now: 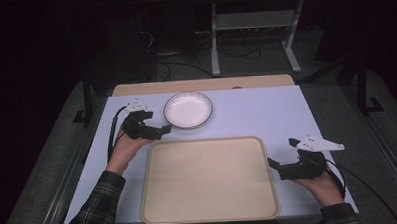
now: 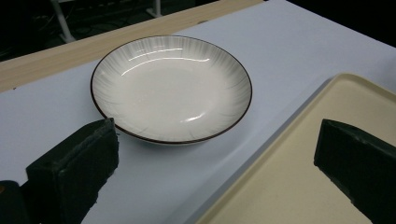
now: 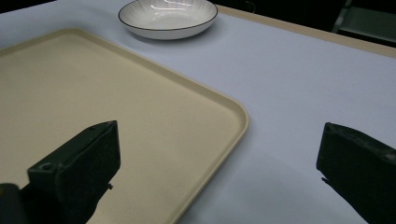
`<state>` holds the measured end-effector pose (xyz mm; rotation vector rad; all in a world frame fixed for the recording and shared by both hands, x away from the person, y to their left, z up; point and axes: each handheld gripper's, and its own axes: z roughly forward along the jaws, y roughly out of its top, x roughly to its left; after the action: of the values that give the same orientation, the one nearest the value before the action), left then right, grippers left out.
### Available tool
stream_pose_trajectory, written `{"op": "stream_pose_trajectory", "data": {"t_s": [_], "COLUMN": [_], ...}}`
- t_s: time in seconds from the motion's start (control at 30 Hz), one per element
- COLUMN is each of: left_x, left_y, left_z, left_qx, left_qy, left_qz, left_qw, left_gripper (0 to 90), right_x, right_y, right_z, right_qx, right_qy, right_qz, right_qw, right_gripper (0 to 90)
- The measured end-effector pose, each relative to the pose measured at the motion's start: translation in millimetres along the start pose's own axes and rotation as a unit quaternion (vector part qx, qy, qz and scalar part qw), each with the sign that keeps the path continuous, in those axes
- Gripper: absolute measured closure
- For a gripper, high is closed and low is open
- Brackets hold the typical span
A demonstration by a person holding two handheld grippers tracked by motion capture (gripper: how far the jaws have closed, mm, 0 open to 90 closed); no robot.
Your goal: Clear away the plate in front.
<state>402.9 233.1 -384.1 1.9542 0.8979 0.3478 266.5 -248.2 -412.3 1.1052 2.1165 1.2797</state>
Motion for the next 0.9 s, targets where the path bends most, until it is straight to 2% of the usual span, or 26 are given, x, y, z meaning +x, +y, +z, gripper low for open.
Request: {"op": "stream_pose_trajectory", "data": {"t_s": [0.5, 0.6, 0.67, 0.73, 0.9], "left_x": [13.4, 18.1, 20.6, 23.7, 32.0], "left_y": [10.3, 13.2, 13.6, 12.8, 11.7], "left_z": [19.5, 23.2, 27.0, 29.2, 33.4], "left_qx": [0.000, -0.006, 0.000, -0.003, -0.003], "left_qy": [0.006, 0.008, 0.014, 0.015, 0.030], "left_qz": [-0.016, -0.022, -0.020, -0.032, -0.045], "left_qw": [0.9999, 0.9997, 0.9997, 0.9994, 0.9985], "left_gripper": [0.2, 5.6, 6.1, 7.0, 10.8], "right_x": [-2.3, -2.5, -2.5, -2.5, -2.7], "right_y": [-2.6, -2.0, -1.7, -2.4, -2.3], "right_z": [-3.7, -4.4, -4.6, -4.9, -3.9], "right_qx": [0.000, -0.001, -0.002, -0.001, 0.001], "right_qy": [-0.005, -0.007, -0.008, -0.008, -0.008], "right_qz": [0.001, 0.003, 0.002, 0.002, 0.001], "right_qw": [1.0000, 1.0000, 1.0000, 1.0000, 1.0000], "right_gripper": [0.0, 0.0, 0.0, 0.0, 0.0]}}
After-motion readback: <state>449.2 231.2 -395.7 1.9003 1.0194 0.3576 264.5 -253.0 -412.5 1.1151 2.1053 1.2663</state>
